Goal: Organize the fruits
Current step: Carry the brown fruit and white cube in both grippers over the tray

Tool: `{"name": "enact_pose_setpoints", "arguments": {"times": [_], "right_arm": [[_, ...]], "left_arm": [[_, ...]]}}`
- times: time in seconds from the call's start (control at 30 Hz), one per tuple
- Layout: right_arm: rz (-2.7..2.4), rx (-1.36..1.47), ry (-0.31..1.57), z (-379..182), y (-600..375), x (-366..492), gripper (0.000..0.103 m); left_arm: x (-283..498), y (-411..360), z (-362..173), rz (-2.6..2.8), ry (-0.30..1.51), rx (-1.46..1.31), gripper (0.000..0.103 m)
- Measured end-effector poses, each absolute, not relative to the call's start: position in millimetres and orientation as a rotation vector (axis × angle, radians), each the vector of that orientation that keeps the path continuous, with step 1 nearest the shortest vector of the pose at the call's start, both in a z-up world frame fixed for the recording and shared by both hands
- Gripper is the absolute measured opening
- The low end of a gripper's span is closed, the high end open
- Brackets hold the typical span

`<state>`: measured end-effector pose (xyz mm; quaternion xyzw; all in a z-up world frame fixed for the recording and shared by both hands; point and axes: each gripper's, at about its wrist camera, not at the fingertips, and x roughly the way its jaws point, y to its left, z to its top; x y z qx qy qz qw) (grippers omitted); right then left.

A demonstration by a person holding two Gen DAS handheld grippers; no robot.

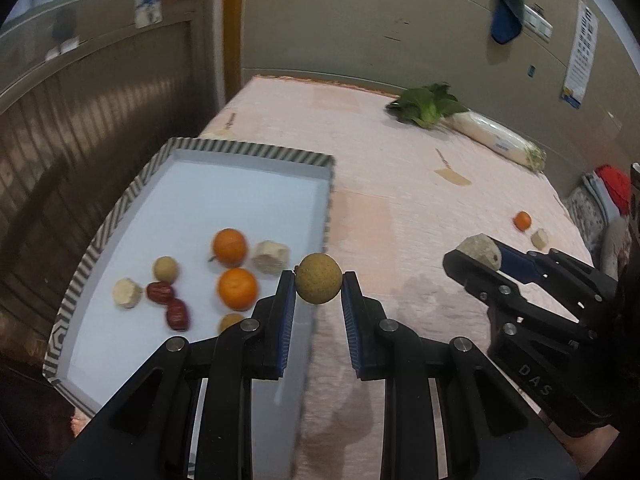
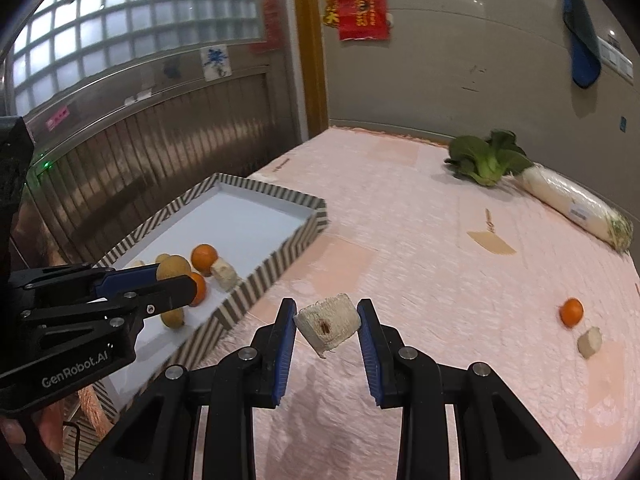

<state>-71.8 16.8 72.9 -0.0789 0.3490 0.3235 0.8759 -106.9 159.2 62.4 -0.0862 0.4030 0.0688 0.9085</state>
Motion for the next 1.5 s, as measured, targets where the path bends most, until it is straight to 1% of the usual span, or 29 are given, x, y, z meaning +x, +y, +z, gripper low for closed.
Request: {"name": "enact_pose_setpoints", "arguments": {"times": [0.33, 0.7, 1.03, 1.5], "right_arm": [[0.743, -0.215, 0.724, 75, 53, -75, 0.03], [0.847, -0.249, 0.742, 68, 89, -84, 0.03], [0.954, -0.276, 0.79, 52, 116, -98, 0.03], [1.062, -0.364, 0.809, 32, 147, -132, 0.03]], "left_arm": [[-116, 199, 56, 0.22, 0.836, -0.217, 0.022], [-128, 232, 37, 0.298, 0.867, -0.255, 0.022], [-139, 242, 26, 0.308, 0.899, -0.265, 0.022], [-151, 262, 13, 0.361, 0.915, -0.305, 0.022]]}}
